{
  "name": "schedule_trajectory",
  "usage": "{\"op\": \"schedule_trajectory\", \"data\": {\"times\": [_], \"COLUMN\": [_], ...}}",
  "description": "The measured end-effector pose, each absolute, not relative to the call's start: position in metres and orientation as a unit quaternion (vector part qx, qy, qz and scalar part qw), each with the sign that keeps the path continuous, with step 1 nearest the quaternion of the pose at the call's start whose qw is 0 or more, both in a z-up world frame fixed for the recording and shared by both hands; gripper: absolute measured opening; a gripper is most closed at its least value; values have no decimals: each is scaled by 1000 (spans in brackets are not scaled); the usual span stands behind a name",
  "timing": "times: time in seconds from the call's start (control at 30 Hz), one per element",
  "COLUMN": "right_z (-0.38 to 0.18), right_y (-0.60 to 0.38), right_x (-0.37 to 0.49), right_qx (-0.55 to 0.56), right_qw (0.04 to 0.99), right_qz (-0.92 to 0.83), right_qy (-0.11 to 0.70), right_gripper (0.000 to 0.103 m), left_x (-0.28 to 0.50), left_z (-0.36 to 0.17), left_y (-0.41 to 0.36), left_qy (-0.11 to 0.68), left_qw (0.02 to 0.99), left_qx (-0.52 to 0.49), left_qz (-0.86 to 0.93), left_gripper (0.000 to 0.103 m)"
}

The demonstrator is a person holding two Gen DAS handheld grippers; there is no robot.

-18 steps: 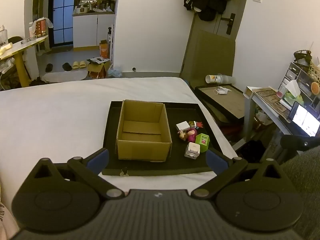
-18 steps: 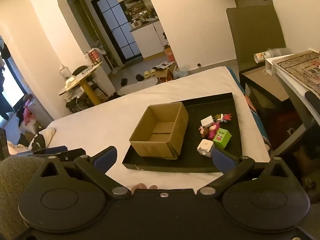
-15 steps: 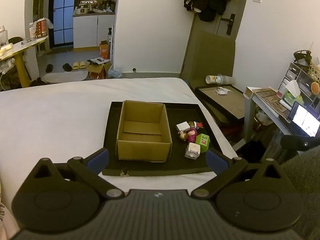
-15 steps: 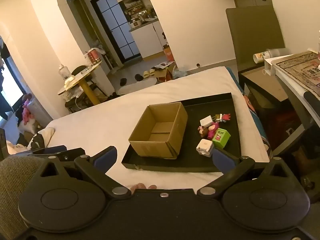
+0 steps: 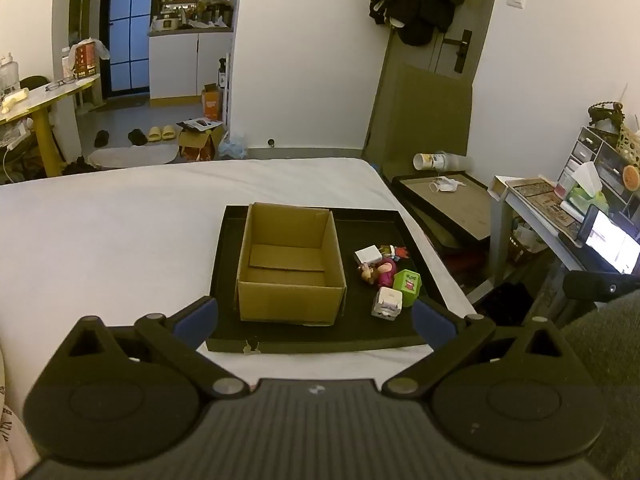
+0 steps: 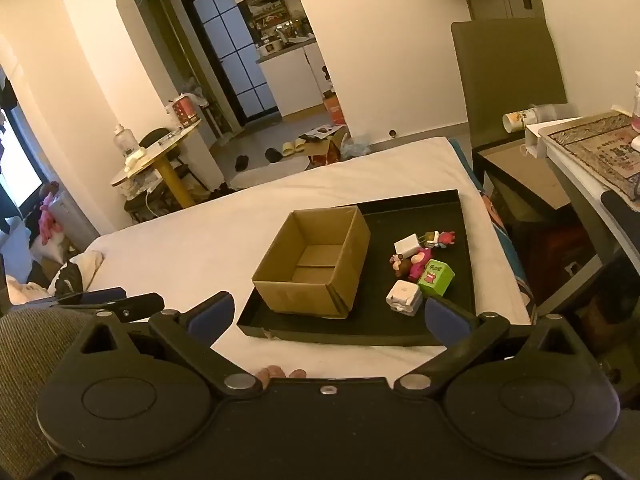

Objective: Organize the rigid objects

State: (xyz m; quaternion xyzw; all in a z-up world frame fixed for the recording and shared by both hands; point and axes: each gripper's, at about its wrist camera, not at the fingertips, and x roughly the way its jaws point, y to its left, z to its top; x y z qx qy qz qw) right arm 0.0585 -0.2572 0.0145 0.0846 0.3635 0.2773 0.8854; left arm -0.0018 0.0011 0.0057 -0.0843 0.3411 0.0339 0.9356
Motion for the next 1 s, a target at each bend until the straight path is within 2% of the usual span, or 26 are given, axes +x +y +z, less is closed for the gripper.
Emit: {"op": "schedule_trajectory", "data": {"times": [1.0], "right_z": [13], "right_y": [-250], "right_x": [59], "right_qx": [73], "right_qw": [884], "right_qz": [280], "right_qy": [367], "right_gripper": [103], "left_x": [-4], "left_z": [4], "left_y": [0], "left_qy": [342], "left_qw": [935], "left_qx": [-83], "left_qz": [37], "left_gripper": [103]}}
